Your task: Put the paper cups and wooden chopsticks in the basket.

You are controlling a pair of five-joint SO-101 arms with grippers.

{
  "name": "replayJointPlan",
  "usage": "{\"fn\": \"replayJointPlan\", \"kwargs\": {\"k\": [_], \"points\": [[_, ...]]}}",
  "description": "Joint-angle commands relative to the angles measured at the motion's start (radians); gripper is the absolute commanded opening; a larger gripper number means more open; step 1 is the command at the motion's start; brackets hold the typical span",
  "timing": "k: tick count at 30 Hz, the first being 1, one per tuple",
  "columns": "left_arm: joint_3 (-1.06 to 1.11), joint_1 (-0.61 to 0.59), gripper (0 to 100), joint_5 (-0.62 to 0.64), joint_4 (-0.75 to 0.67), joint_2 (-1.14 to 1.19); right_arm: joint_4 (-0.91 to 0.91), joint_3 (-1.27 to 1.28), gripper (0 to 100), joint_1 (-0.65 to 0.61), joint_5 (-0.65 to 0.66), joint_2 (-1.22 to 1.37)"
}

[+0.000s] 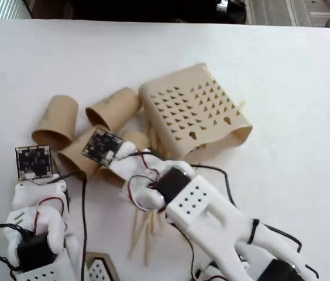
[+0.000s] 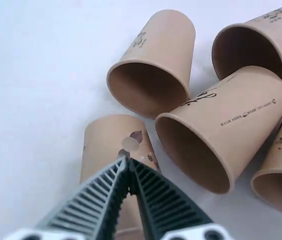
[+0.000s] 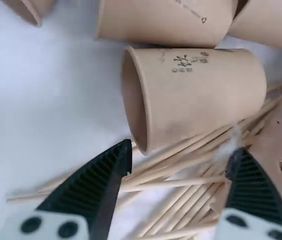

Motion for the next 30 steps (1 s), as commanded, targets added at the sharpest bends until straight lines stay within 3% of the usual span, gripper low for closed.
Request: {"fn": "replayJointPlan", "kwargs": {"k": [1,8,14,21,30], "points": [[-0.054,-0.01,2,0.012,-0.025,-0.004,-0.119,0.025,30.6,-0.012,-0.011,0.03],[-0.054,-0.01,2,0.012,-0.025,-0.004,-0.266,0.094,30.5,-0.007,-0.011,0.074],[-0.054,-0.01,2,0.012,-0.025,-0.004,-0.334,0.115,30.2,0.081,-0.011,0.074],[-0.052,-0.01,2,0.012,-0.025,-0.004,-0.363,0.115,13.4,0.147,-0.005,0.074],[-0.046,-0.007,2,0.012,-0.025,-0.004,-0.355,0.094,5.0,0.15,-0.008,0.054]]}}
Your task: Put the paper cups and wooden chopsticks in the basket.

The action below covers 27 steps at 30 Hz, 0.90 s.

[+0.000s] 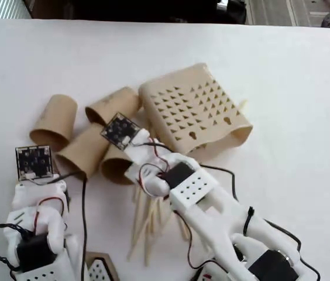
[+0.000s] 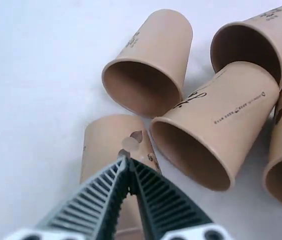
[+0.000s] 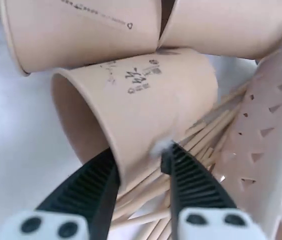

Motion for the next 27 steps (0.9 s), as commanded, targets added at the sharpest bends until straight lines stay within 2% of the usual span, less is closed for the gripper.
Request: {"fn": "replayJointPlan", "kwargs": {"k": [1,5,12,21,23,27], "points": [[-0.046,-0.007,2,0.012,-0.025,-0.004,-0.007,-0.031,2.9,0.01,-0.005,-0.038],[-0.046,-0.005,2,0.012,-0.025,-0.004,0.041,-0.046,1.9,0.041,-0.002,-0.148],[-0.044,-0.002,2,0.012,-0.023,-0.004,0.283,-0.147,1.9,0.159,0.002,-0.374],[-0.031,0.117,3,0.003,-0.06,-0.004,0.564,-0.221,1.9,0.381,0.002,-0.694],[-0.031,0.13,8,0.003,-0.083,-0.004,0.599,-0.216,1.9,0.449,0.002,-0.773],[-0.066,0.171,31,0.005,-0.095,-0.004,0.656,-0.213,1.9,0.622,0.003,-0.888]]}}
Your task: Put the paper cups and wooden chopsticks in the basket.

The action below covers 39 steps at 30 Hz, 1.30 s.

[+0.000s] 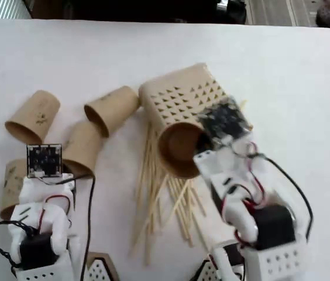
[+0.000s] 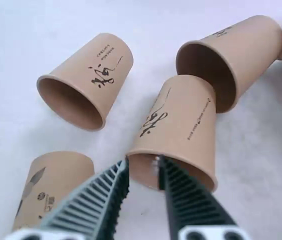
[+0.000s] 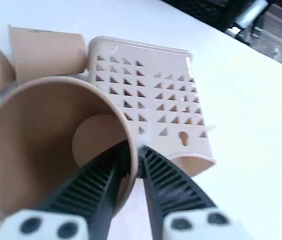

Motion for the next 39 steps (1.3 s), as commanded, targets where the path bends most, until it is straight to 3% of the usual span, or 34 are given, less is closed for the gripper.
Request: {"fn": "replayJointPlan", "kwargs": {"k": [1,13,21,25,29,39], "points": [[-0.081,0.073,35,0.005,-0.032,-0.004,0.033,-0.032,1.9,0.16,0.0,-0.102],[-0.276,0.423,32,-0.115,-0.035,0.03,-0.177,0.338,1.9,0.542,0.032,-0.242],[-0.52,0.593,32,-0.13,-0.032,0.447,-0.354,0.48,1.9,0.776,-0.028,-0.251],[-0.62,0.748,32,-0.132,-0.049,0.639,-0.403,0.503,1.9,0.843,-0.061,-0.251],[-0.62,0.86,31,-0.124,-0.172,0.791,-0.421,0.512,1.9,0.881,-0.066,-0.251],[-0.62,0.892,31,-0.124,-0.448,1.141,-0.418,0.514,1.9,0.878,-0.066,-0.251]]}}
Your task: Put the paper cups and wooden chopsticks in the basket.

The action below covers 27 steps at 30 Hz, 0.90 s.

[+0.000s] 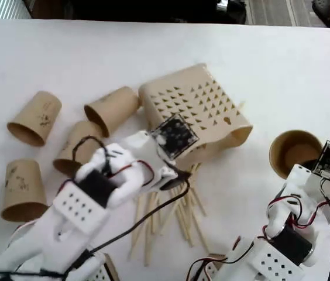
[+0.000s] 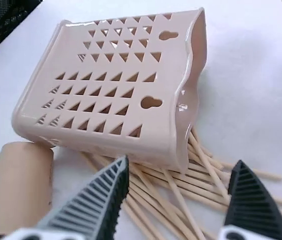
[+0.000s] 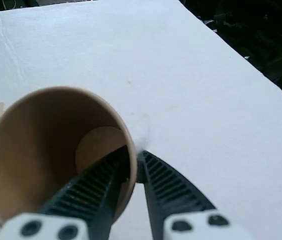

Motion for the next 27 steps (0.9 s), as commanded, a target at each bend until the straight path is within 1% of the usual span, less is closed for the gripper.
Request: {"fn": "replayJointPlan", "kwargs": {"k": [1,4,6,9,12,16,27], "points": [[-0.054,0.019,31,-0.003,-0.115,0.143,-0.016,-0.009,1.9,0.004,-0.008,-0.005],[-0.054,0.012,31,-0.002,-0.186,0.232,-0.015,-0.008,1.9,0.002,-0.008,-0.005],[-0.054,0.008,29,-0.002,-0.23,0.291,-0.013,-0.003,1.9,-0.016,-0.005,-0.005],[-0.054,0.004,21,-0.002,-0.31,0.36,-0.013,0.018,1.9,-0.058,0.002,-0.007],[-0.054,-0.004,12,-0.006,-0.368,0.4,-0.005,0.02,1.9,-0.073,0.002,-0.005],[-0.054,-0.005,3,-0.011,-0.399,0.415,0.002,0.02,1.9,-0.074,0.002,-0.005],[-0.08,-0.007,2,-0.002,-0.394,0.406,0.002,0.02,1.9,-0.074,0.002,-0.005]]}}
